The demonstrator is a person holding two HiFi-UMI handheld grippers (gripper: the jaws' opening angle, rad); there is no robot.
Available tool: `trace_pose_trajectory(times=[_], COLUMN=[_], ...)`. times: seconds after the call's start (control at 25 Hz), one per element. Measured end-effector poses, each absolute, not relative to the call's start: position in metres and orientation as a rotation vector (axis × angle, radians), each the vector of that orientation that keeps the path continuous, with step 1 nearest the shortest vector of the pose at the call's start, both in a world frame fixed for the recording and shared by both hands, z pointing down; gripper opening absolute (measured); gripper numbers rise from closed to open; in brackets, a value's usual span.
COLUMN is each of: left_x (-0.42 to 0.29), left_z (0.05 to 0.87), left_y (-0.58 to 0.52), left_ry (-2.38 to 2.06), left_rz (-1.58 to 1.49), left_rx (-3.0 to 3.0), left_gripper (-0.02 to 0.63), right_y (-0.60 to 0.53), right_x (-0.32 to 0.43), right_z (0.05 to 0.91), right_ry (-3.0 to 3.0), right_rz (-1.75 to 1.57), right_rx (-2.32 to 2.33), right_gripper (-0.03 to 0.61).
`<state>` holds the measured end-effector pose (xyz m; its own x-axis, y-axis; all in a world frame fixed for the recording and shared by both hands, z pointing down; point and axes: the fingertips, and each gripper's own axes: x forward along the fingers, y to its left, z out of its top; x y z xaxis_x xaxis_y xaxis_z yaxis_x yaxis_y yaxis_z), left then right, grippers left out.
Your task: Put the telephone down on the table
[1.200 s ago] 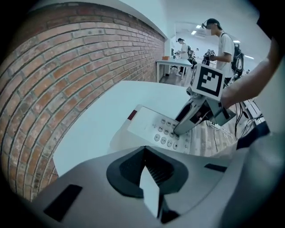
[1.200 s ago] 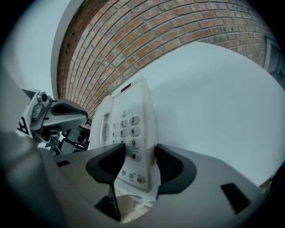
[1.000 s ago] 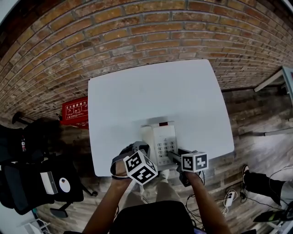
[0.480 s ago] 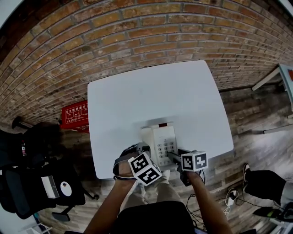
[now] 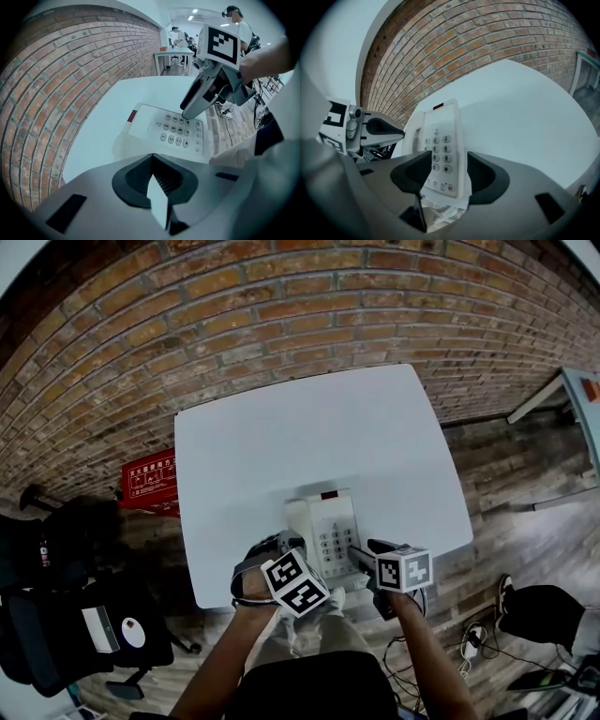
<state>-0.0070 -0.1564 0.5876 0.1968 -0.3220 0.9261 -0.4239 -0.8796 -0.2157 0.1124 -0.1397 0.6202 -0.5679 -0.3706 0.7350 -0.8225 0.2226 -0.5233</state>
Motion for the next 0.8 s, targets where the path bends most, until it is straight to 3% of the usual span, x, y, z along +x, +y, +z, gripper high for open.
trace_pose_trajectory(times=[0.24, 0.6, 0.8], left_x=[-0.015, -0.025, -0.040], left_z=[0.578, 0.480, 0.429], left_y=[-0.152, -0.153, -0.142], left_ry=[-0.794, -0.943, -0.988], left_rz=[1.704, 1.029, 0.849], left_rx=[2.400, 2.549, 2.654], left_gripper=[0.008, 0.008, 0.008], right_y=[-0.138, -0.132, -0.127], right_x=[0.110, 0.089, 0.069], right_z=[0.587, 0.501, 0.441], right_ry=[-2.093, -2.275, -2.384], right_rz=[1.240, 1.053, 0.814], right_rx=[1.165, 1.279, 1.401], right_gripper=[0.227, 0.224, 0.130])
